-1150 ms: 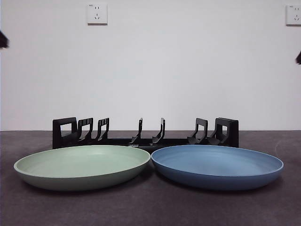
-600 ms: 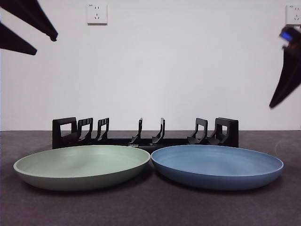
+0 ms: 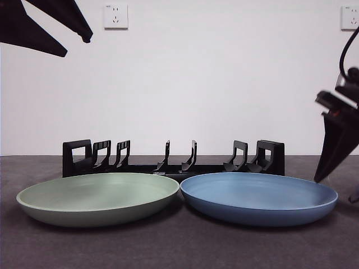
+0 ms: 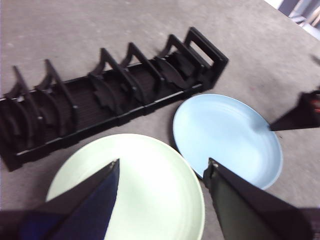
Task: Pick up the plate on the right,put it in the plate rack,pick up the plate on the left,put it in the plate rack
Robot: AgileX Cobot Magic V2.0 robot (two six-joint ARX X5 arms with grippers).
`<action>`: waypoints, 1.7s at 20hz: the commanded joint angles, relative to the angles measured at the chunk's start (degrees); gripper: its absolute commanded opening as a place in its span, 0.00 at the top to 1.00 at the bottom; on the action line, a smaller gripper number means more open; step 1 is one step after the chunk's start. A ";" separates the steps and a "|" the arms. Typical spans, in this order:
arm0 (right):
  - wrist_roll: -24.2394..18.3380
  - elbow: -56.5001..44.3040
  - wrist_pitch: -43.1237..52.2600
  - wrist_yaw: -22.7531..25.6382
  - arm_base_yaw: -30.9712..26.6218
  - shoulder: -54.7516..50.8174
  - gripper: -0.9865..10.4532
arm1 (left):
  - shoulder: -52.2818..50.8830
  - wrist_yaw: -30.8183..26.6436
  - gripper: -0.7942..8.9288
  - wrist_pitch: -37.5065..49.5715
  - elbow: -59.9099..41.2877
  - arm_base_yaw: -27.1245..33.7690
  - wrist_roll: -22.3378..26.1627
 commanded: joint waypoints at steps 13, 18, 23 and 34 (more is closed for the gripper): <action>0.96 0.07 1.88 0.11 0.15 3.82 0.92 | 0.20 -2.64 0.62 -0.61 0.00 -5.62 10.36; 3.41 1.18 -0.83 0.13 -0.02 1.77 0.92 | 0.20 -2.97 0.62 -0.59 0.00 -10.08 17.11; 4.85 7.74 -8.24 0.00 0.17 -2.69 0.92 | 1.44 -3.10 0.62 -1.03 0.00 -17.73 33.64; 5.77 14.97 -13.99 0.20 12.07 -2.69 0.92 | 11.19 -24.28 0.62 2.60 0.00 -34.51 49.62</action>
